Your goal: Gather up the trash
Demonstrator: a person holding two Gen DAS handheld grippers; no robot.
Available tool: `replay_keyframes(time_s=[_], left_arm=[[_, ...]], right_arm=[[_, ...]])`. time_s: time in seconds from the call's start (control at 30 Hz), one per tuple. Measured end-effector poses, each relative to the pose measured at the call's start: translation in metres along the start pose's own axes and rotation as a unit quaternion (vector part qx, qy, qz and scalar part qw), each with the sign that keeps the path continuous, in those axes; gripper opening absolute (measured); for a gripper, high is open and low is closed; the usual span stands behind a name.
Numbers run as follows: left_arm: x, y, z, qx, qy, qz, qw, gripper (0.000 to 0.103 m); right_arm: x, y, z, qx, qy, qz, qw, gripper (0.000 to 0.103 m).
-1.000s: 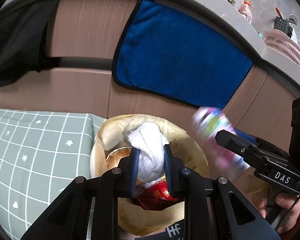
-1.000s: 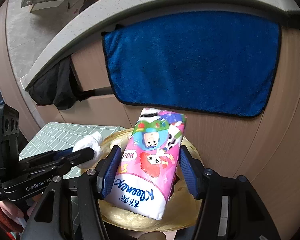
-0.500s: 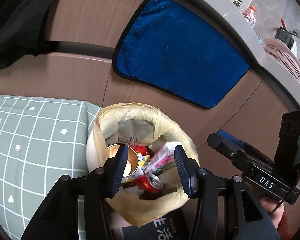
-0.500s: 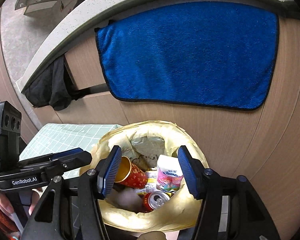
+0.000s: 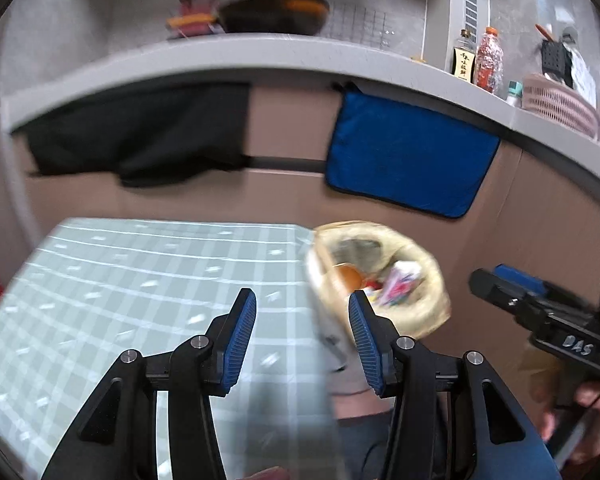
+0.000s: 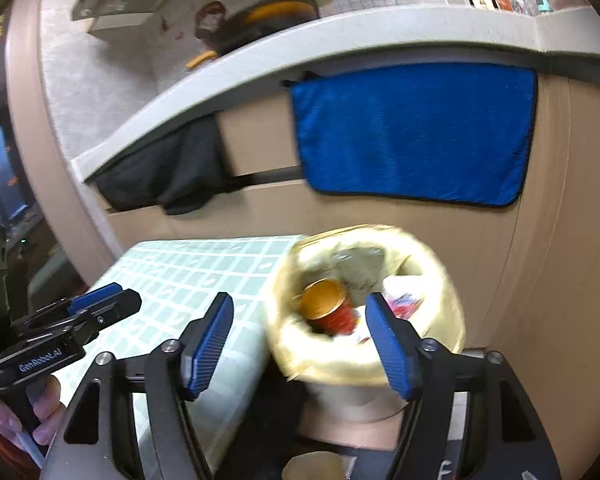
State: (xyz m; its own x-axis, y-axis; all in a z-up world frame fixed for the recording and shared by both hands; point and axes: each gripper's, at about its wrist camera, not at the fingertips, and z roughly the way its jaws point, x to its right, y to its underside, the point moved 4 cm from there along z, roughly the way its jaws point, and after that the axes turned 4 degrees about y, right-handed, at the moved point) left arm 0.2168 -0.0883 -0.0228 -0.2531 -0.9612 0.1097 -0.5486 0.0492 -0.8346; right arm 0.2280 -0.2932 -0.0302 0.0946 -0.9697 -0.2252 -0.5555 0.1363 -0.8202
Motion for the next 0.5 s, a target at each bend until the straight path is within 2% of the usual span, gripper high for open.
replay_keyframes(time_s=[0.2, 0.37, 0.5], left_arm=[[-0.009, 0.042, -0.076, 0.027, -0.059, 0.010, 0.9978, 0.049], [-0.014, 0.069, -0.118, 0.040, -0.094, 0.014, 0.9947, 0.049], [-0.026, 0.078, -0.144, 0.063, -0.107, -0.014, 0.9922, 0.049]], right_arm=[[-0.050, 0.034, -0.059, 0.027, -0.002, -0.030, 0.999, 0.081], [-0.085, 0.061, -0.096, 0.042, 0.012, -0.068, 0.997, 0.083], [-0.104, 0.076, -0.106, 0.036, 0.022, -0.091, 0.995, 0.083]])
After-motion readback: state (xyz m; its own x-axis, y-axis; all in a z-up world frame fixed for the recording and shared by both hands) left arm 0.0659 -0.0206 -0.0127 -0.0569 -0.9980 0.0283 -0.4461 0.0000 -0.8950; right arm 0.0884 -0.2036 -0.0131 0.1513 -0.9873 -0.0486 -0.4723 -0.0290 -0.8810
